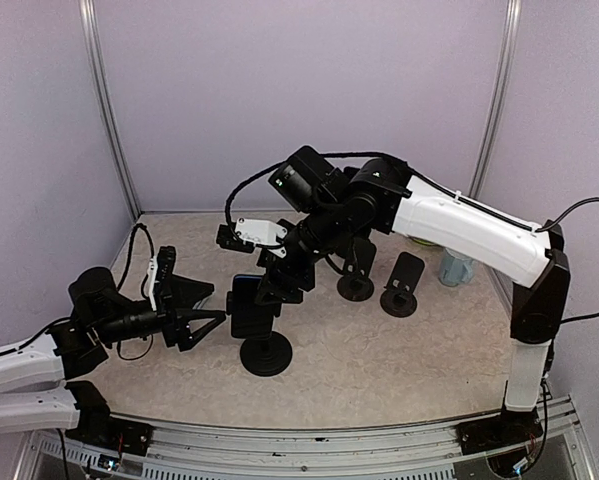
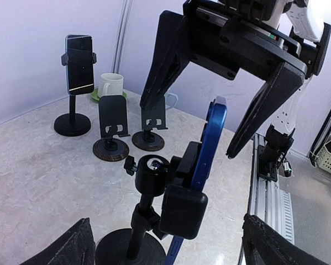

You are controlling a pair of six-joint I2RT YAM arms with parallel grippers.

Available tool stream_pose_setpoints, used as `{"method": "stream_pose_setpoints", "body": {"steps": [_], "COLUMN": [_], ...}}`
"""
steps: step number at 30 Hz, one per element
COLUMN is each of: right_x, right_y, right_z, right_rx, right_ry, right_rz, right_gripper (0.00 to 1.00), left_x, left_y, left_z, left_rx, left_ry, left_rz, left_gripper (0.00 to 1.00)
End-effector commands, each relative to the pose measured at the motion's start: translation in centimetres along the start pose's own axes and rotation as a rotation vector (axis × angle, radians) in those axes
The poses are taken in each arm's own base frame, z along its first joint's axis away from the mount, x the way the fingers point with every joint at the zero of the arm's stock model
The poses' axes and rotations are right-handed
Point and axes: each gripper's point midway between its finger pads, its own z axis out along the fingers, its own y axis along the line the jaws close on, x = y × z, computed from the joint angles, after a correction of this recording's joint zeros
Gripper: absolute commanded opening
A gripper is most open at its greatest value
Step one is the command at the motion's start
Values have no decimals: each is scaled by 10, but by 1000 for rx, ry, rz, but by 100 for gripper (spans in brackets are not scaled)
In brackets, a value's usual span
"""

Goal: Place the phone on the phone stand
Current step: Install the phone on the phone stand, then adjust the phone stand with the phone at the center of the board.

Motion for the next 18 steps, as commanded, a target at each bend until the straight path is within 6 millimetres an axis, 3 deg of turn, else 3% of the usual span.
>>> {"method": "stream_pose_setpoints", "body": {"steps": [1,9,16,18], "right_x": [-29,-32,-3,12], "right_y": [5,10,-12,-14], "right_z": [-29,-54,-65,-60], "right_rx": [11,19,69,65], "right_ry": [-145,-297,-408,-430], "right_rz": [-14,3,127,176], "right_gripper": [78,81,79,79], "left_x": [-7,-7,-12,-15], "left_y": [-1,7,16,17], "left_z": [-4,-4,3,5], "left_rx": [0,-44,-73,-79], "left_ry": [-28,-36,-12,-10], "left_rz": [18,17,26,32], "left_gripper": [91,96,95,95]}}
